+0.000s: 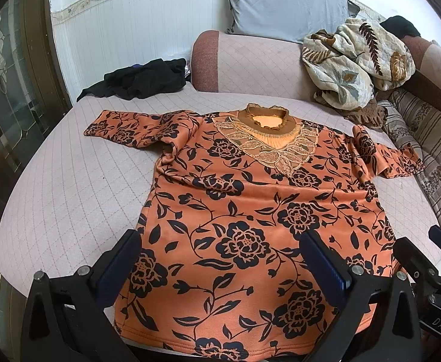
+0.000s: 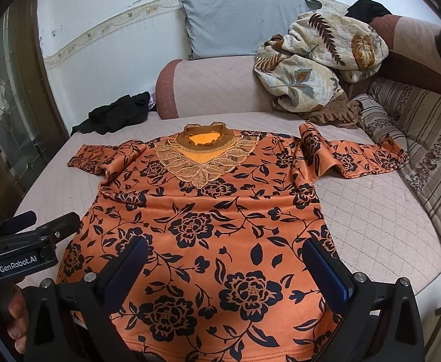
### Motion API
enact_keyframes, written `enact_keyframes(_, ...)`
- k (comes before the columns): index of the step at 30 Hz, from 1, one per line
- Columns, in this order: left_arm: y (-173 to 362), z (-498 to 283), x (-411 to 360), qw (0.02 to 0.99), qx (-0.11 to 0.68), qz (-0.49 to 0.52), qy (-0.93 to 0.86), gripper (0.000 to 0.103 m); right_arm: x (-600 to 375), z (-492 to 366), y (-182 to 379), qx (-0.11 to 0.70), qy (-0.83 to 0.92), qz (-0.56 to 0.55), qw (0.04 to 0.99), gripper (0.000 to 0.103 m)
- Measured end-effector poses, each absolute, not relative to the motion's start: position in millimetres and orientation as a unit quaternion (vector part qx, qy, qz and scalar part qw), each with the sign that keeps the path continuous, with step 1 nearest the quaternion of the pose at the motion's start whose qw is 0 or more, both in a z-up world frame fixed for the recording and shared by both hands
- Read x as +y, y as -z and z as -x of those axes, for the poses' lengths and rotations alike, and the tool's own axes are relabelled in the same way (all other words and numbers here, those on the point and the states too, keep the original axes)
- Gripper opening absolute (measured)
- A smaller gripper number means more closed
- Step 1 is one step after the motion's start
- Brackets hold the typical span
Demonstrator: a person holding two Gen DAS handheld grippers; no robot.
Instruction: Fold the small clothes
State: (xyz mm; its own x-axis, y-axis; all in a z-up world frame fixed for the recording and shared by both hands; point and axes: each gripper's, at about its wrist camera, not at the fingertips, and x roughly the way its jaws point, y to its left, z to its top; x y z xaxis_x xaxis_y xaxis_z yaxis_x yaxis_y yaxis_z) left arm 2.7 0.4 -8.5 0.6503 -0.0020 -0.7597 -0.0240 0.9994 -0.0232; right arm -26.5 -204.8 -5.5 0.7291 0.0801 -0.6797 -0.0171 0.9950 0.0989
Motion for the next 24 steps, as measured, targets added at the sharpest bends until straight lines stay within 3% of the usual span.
enact_keyframes(24,7.3,-4.1,1.5,0.908,0.418,0.014,-0.006,0.103,-204.4,21.2,2.5,0.366,-0.035,-0.050,0.929,0.103)
